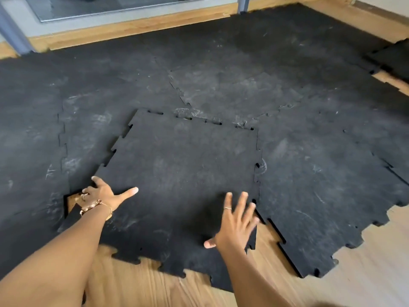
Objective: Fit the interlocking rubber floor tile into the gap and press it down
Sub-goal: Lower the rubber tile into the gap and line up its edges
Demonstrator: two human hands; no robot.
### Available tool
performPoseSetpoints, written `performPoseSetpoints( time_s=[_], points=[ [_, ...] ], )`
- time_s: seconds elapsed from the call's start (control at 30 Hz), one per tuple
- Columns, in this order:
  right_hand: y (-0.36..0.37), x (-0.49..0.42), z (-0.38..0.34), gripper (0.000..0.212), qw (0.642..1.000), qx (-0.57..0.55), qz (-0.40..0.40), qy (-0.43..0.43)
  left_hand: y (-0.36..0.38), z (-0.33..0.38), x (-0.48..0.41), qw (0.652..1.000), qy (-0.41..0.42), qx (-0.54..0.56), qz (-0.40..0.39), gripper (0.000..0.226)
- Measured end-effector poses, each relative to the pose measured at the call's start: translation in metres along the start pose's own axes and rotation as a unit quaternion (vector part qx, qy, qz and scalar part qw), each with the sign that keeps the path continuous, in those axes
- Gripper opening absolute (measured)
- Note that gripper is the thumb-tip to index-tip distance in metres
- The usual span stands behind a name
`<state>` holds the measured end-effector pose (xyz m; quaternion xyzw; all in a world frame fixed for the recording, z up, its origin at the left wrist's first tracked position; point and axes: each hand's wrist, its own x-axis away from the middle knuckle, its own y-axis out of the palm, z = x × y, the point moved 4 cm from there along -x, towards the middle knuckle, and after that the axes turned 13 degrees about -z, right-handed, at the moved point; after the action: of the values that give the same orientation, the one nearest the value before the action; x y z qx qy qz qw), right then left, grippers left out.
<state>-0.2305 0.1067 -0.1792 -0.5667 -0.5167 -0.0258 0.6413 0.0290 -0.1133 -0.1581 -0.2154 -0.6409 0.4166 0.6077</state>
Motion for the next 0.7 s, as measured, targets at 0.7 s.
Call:
performPoseSetpoints(
  time_s=[0.7],
  points=[
    [-0.019,0.042,0.045,0.139,0.986,-0.137,0.023,0.095,0.018,-0.087,0.072,0.981,0.052,-0.167,-0.086,0.136]
  ],
)
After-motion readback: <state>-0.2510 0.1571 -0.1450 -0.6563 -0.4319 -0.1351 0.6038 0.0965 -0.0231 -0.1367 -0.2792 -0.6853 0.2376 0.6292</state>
